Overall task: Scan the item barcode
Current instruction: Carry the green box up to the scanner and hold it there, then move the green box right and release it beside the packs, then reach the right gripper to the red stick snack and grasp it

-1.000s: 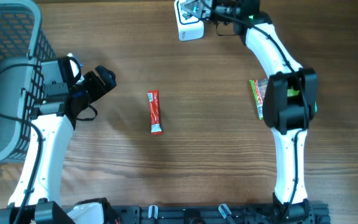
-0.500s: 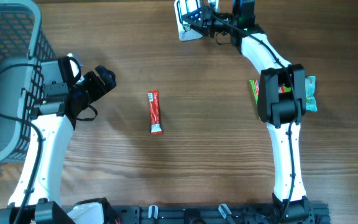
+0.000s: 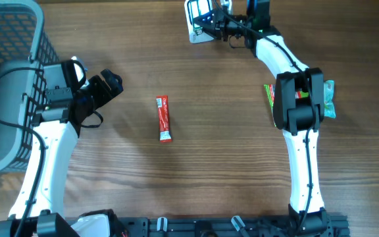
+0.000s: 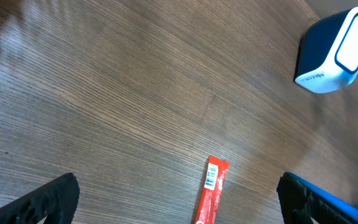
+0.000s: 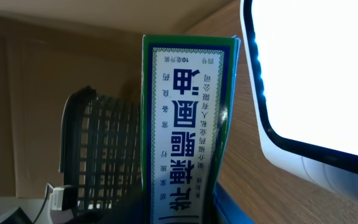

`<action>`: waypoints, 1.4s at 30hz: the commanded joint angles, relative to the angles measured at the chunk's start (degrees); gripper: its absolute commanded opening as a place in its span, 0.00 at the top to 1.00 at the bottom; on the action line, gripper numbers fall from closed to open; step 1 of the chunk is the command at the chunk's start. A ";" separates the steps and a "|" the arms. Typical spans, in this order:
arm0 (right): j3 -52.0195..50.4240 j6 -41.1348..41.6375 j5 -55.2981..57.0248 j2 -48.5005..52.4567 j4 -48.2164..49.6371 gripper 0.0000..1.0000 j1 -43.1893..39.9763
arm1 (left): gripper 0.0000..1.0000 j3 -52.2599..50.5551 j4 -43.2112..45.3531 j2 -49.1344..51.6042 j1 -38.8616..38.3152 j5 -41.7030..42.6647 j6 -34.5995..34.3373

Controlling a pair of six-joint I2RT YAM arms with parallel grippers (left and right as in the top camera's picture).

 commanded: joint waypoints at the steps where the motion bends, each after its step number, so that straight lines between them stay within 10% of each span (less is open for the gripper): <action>1: 0.61 -0.48 0.22 -6.01 0.00 0.73 -0.68 | 0.00 -0.04 0.13 0.24 0.17 0.22 0.48; 8: 0.61 -8.00 -5.29 -18.91 -10.12 0.74 -0.50 | 0.00 -0.04 0.13 0.24 0.17 0.22 0.48; 15: 0.61 -41.66 32.98 -35.47 -57.79 0.73 0.55 | 0.00 -0.04 0.13 0.24 0.17 0.22 0.48; 23: -1.11 -51.19 56.15 -40.46 -91.32 0.73 1.86 | 0.00 -0.04 0.13 0.24 0.17 0.22 0.48; 35: -36.41 -46.77 66.66 -40.46 -76.89 0.73 1.86 | 0.00 -0.04 0.13 0.24 0.17 0.22 0.48; 42: -39.15 -47.25 70.44 -40.48 -69.90 0.14 1.86 | 0.00 -0.04 0.13 0.24 0.17 0.22 0.48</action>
